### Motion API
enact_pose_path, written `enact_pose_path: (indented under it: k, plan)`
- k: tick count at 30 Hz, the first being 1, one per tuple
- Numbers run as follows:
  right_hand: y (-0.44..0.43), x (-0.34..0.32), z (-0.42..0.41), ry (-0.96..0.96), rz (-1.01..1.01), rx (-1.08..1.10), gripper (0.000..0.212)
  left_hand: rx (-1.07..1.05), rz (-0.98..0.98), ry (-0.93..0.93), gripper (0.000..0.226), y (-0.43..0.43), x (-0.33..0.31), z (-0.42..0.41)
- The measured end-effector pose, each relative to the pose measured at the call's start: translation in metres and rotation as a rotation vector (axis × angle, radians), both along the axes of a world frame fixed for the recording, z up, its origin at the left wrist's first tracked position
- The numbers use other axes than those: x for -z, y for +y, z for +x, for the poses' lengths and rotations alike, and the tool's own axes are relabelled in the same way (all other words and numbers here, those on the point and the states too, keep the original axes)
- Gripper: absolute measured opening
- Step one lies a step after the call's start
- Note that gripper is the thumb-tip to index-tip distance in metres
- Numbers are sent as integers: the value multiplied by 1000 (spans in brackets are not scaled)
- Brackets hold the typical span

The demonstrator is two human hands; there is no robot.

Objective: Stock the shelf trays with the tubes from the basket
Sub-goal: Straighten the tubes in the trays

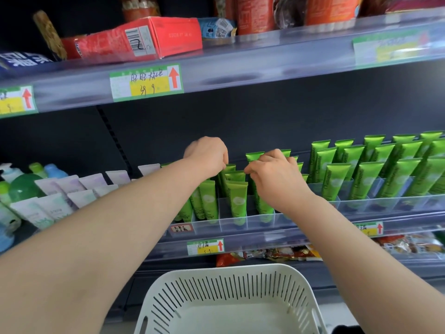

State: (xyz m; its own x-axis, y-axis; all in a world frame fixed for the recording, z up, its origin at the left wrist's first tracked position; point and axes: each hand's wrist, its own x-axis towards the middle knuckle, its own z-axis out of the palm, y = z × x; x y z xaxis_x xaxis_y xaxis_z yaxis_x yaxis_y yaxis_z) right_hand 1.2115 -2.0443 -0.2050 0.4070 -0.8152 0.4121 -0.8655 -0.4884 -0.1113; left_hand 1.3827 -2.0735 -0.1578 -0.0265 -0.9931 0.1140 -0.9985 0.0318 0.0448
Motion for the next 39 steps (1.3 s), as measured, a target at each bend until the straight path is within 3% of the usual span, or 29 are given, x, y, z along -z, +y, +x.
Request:
enact_pose_path:
  k: [10,14,17,27,39]
  plan:
    - [-2,0,-9,-62,12,16,25,13,-84,37,9,-9,11,-15]
    - [-4,0,-6,-59,14,10,28,-8,-12,115,10,-11,5,-9]
    - [-5,-1,-1,-54,19,-3,28,-22,-68,184,10,-14,1,-2]
    - [-10,5,-3,-55,48,7,29,-66,-42,39,23,-24,8,9]
    - [-12,4,-4,-71,30,-1,28,-18,-126,162,29,-33,17,1]
